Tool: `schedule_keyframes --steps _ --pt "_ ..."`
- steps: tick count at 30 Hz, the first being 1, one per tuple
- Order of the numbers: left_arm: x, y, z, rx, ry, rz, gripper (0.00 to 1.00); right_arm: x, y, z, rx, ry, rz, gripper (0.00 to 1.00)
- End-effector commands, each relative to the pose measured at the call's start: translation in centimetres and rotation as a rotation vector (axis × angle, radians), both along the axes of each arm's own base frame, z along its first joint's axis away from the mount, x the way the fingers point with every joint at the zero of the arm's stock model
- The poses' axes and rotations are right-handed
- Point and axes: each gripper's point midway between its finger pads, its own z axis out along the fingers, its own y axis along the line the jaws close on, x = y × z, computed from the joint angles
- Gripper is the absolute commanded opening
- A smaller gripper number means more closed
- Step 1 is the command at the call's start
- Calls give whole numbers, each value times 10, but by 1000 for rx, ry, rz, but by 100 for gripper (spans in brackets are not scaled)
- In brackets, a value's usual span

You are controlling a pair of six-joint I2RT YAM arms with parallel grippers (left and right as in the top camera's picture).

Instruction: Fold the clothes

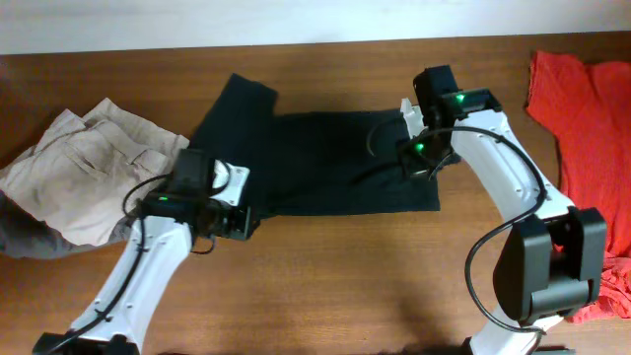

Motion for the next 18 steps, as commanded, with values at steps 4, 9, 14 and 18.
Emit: schedule_keyframes --steps 4,9,14,18 --pt "17 19 -6 234 -88 -50 19 -2 27 19 156 -2 16 4" --pt "26 16 -23 254 -87 -110 2 -1 35 22 206 -5 25 4" --pt "27 10 -40 274 -70 -187 0 -1 35 22 205 -4 25 4" --pt "37 12 -47 297 -88 -185 0 -1 35 22 206 -5 25 4"
